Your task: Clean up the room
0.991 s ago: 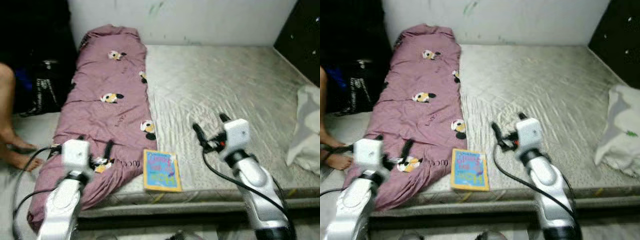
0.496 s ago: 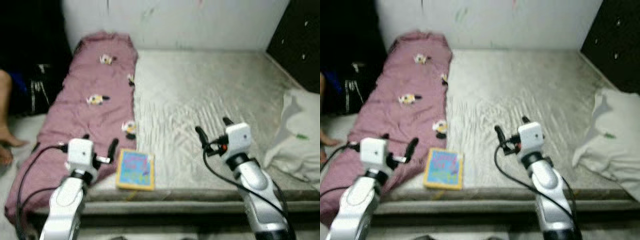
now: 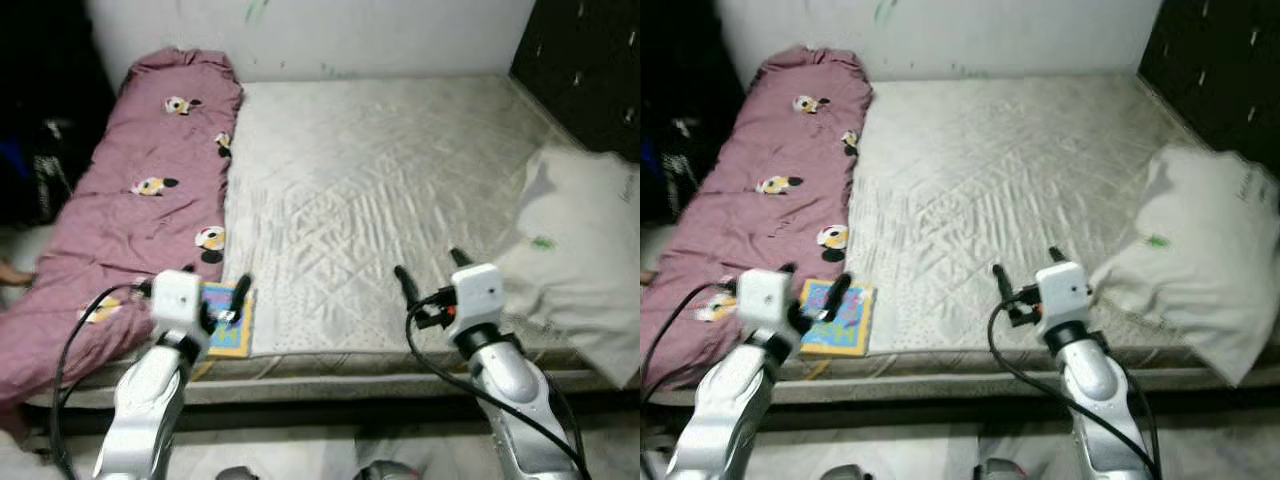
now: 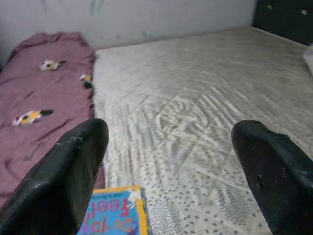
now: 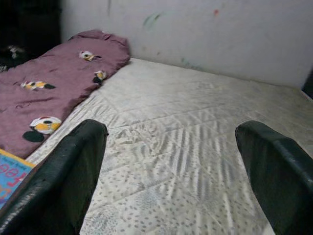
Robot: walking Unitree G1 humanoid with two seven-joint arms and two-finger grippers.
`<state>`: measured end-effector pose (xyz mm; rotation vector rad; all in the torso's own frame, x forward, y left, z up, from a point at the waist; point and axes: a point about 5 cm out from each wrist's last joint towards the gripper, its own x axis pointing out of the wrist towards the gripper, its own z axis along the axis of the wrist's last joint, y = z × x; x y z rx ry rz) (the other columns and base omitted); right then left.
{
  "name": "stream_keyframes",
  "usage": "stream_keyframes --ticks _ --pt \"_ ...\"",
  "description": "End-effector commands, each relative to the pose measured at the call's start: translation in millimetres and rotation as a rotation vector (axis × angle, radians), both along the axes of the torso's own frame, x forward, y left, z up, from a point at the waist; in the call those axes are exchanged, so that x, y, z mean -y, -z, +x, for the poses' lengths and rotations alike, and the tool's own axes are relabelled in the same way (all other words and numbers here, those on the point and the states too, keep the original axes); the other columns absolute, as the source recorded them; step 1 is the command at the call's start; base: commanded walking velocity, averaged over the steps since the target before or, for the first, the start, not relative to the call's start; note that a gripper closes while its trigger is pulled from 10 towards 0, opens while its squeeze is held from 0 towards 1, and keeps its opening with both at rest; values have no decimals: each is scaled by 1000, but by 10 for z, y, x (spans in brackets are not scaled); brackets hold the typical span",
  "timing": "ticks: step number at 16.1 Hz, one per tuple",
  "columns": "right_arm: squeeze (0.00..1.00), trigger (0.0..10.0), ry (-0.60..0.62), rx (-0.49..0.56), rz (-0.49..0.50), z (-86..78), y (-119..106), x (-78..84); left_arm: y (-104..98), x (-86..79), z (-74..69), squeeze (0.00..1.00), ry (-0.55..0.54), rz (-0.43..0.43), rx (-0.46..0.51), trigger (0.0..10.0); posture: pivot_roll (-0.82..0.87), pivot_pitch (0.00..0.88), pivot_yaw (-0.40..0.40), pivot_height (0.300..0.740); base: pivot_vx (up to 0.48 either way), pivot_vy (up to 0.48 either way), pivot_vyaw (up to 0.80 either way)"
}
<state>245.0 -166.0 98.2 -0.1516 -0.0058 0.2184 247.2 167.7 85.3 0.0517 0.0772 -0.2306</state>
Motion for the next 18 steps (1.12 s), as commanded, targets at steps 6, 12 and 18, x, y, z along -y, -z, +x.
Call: stream_keyframes --ticks 6,12,18 --pt "0 10000 63 28 -15 -117 -46 98 74 67 96 0 66 25 -38 10000 -170 50 64 740 0 0 0" --pt "0 10000 -84 20 -10 55 -50 -148 61 -77 -43 0 -62 29 -10 10000 -60 43 -27 740 0 0 15" --pt "0 10000 -100 12 1 82 -13 -213 59 -132 -113 0 -79 45 -15 10000 -38 54 -29 740 0 0 0"
